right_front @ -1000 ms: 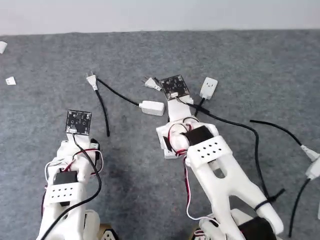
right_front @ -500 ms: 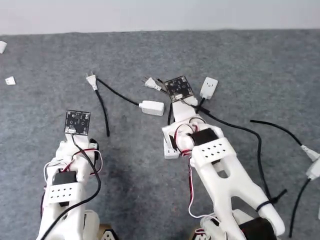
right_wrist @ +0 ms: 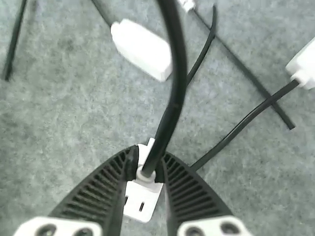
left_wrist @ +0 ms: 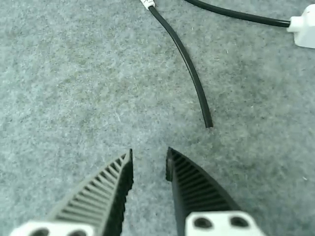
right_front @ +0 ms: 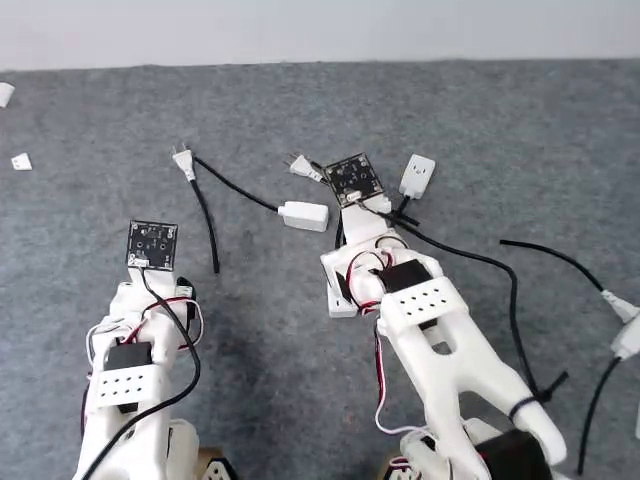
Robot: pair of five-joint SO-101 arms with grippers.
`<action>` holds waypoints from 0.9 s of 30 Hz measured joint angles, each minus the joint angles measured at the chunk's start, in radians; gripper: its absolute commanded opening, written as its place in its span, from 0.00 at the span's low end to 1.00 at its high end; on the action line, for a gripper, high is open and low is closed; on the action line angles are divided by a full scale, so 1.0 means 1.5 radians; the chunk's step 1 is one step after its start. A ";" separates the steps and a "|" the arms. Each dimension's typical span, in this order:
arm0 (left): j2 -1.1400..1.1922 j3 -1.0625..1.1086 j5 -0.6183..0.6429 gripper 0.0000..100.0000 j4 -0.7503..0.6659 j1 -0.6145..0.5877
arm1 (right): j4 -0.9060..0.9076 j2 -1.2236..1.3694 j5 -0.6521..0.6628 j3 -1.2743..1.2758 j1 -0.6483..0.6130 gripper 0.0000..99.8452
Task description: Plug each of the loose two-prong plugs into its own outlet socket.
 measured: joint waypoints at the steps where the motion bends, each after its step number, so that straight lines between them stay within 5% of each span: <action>1: 0.000 0.000 0.000 0.10 0.000 0.000 | -0.007 0.010 0.000 0.000 0.001 0.01; 23: 0.000 0.000 0.000 0.10 0.000 0.000 | 0.014 0.033 -0.007 0.019 0.002 0.01; 27: 0.000 0.000 0.000 0.10 0.000 0.000 | 0.014 0.033 -0.008 0.019 0.000 0.11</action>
